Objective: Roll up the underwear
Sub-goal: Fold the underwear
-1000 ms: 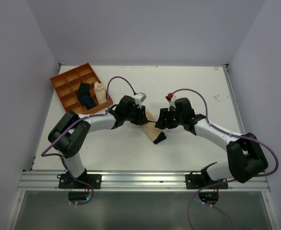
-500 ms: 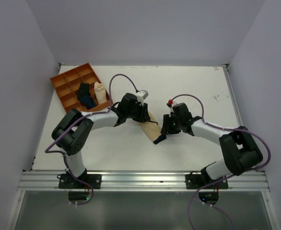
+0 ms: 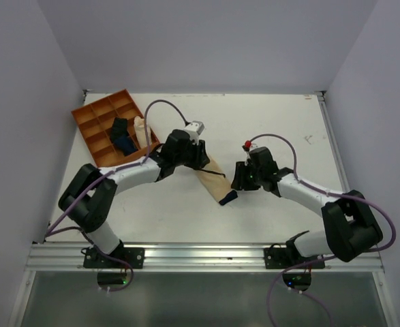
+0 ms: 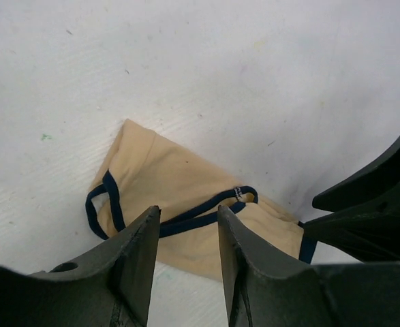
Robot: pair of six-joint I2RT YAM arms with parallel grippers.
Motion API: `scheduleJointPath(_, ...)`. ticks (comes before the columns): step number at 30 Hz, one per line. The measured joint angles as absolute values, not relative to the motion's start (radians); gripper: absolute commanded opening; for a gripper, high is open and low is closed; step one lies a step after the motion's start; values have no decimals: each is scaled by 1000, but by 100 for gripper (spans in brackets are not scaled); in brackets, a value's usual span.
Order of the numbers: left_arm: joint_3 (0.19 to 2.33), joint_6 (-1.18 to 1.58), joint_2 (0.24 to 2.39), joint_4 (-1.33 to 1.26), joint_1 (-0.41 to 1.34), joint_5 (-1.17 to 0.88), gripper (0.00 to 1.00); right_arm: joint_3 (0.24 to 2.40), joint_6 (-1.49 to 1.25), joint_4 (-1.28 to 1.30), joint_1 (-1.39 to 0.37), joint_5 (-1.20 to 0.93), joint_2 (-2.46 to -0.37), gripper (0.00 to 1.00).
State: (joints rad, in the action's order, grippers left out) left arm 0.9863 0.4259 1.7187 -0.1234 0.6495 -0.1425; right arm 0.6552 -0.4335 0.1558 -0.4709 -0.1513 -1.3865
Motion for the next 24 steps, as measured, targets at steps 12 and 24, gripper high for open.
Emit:
scheduleJointPath(12,842,457,1599,-211,649,-244,14,742,-437,117,-478,-224,-1424,21)
scheduleJointPath(24,822,496,1714,-236,650,-199,10,742,-461,3,-480,-278,-1607,24)
